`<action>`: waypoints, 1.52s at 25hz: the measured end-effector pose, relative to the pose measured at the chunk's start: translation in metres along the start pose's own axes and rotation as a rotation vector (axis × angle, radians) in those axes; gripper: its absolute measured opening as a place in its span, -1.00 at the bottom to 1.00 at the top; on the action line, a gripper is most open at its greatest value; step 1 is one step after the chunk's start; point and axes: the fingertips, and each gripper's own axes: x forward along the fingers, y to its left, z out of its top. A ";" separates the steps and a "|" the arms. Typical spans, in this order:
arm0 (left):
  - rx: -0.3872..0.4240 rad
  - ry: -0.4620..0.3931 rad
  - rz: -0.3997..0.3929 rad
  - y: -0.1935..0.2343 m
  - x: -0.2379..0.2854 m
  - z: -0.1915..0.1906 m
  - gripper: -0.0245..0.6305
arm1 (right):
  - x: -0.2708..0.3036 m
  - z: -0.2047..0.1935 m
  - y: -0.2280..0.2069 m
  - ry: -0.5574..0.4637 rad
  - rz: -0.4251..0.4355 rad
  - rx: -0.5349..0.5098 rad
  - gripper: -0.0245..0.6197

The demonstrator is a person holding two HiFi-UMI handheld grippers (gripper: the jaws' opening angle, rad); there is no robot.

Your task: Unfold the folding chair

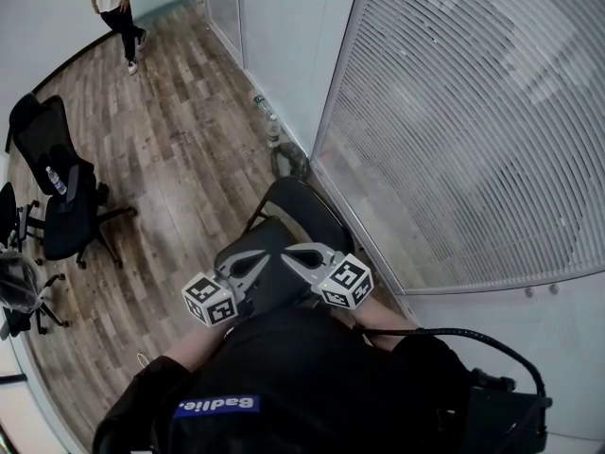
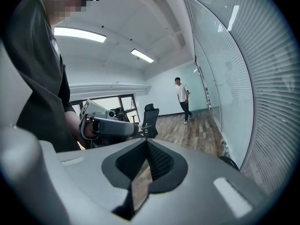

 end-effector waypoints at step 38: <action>0.169 -0.001 -0.021 -0.032 0.000 0.011 -0.91 | -0.022 0.034 0.025 -0.134 -0.008 -0.055 -0.92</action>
